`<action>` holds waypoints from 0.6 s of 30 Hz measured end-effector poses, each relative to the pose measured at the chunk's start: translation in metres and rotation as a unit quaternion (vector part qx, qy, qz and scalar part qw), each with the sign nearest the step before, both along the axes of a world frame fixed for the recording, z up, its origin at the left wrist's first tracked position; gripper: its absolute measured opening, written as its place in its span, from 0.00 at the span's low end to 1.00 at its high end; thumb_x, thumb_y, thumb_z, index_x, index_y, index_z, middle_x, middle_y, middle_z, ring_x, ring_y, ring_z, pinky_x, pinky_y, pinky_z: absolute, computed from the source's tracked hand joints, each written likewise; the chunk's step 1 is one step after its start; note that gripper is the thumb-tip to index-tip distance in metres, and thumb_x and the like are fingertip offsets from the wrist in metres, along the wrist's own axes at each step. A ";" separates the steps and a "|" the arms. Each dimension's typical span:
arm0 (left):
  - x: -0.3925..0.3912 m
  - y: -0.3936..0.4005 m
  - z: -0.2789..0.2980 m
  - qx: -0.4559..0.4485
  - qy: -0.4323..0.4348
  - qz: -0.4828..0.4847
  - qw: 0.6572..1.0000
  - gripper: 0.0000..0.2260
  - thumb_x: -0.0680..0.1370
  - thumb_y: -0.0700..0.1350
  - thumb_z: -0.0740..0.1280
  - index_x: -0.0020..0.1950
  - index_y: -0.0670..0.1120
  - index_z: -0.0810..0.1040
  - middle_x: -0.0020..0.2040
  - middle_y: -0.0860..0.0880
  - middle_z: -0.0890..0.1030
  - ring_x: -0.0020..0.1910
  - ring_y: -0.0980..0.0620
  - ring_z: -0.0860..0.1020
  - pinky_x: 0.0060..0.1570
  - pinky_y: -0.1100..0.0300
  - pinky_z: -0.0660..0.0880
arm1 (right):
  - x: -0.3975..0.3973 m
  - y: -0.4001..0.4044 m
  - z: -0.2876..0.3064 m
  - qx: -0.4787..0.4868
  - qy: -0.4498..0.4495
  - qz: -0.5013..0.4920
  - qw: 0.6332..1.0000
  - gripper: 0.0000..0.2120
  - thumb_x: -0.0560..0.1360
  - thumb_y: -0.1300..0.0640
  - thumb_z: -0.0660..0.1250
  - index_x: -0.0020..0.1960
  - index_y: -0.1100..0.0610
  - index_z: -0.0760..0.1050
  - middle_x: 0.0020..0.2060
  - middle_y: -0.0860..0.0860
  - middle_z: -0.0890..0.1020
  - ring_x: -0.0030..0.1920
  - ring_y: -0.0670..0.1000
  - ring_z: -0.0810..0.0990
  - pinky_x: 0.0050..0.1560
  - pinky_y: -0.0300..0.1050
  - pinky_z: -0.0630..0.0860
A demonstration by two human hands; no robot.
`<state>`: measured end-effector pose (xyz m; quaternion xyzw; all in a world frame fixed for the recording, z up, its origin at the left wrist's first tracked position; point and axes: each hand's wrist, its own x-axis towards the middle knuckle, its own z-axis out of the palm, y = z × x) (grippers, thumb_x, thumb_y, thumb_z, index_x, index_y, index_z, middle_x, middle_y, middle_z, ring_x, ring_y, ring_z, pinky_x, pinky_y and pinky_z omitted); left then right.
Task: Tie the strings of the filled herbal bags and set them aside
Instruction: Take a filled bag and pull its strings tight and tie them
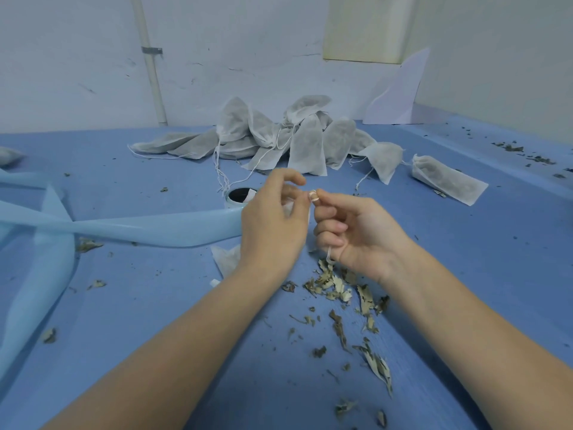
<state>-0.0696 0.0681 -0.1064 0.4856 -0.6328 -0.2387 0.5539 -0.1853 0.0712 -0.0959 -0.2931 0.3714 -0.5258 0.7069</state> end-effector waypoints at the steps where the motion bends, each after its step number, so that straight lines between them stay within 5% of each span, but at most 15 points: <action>1: -0.001 0.002 -0.002 -0.037 -0.022 0.013 0.999 0.05 0.76 0.41 0.66 0.49 0.49 0.78 0.42 0.56 0.80 0.46 0.57 0.76 0.48 0.67 0.69 | 0.000 0.000 0.000 0.002 -0.002 -0.009 1.000 0.07 0.77 0.60 0.62 0.40 0.58 0.74 0.25 0.46 0.66 0.22 0.41 0.58 0.24 0.32 0.52; 8: -0.003 0.006 -0.005 -0.157 -0.066 0.094 0.981 0.04 0.73 0.43 0.71 0.45 0.45 0.84 0.45 0.50 0.83 0.48 0.47 0.78 0.47 0.71 0.64 | 0.001 0.000 0.001 -0.007 0.000 -0.042 0.999 0.07 0.77 0.60 0.63 0.40 0.59 0.74 0.25 0.46 0.65 0.21 0.42 0.58 0.22 0.31 0.53; 13: 0.000 0.003 -0.004 -0.229 -0.151 0.133 0.952 0.02 0.71 0.38 0.73 0.40 0.41 0.85 0.42 0.48 0.83 0.47 0.43 0.78 0.47 0.67 0.66 | 0.000 0.003 -0.002 -0.121 0.234 -0.163 0.951 0.07 0.73 0.59 0.72 0.40 0.62 0.80 0.24 0.47 0.70 0.24 0.44 0.63 0.25 0.36 0.62; 16: 0.002 -0.001 -0.005 -0.268 -0.191 0.142 0.934 0.04 0.74 0.38 0.69 0.42 0.39 0.83 0.44 0.46 0.82 0.49 0.40 0.75 0.48 0.64 0.66 | -0.003 0.004 -0.001 -0.168 0.275 -0.173 0.931 0.10 0.71 0.56 0.74 0.32 0.56 0.83 0.25 0.46 0.74 0.25 0.44 0.68 0.28 0.36 0.68; 18: 0.002 -0.002 -0.002 -0.205 -0.190 0.117 0.953 0.05 0.76 0.40 0.67 0.45 0.41 0.82 0.48 0.48 0.81 0.56 0.41 0.71 0.53 0.64 0.63 | -0.004 0.005 0.000 -0.188 0.284 -0.158 0.927 0.08 0.72 0.54 0.73 0.35 0.53 0.84 0.27 0.46 0.78 0.28 0.44 0.73 0.33 0.35 0.73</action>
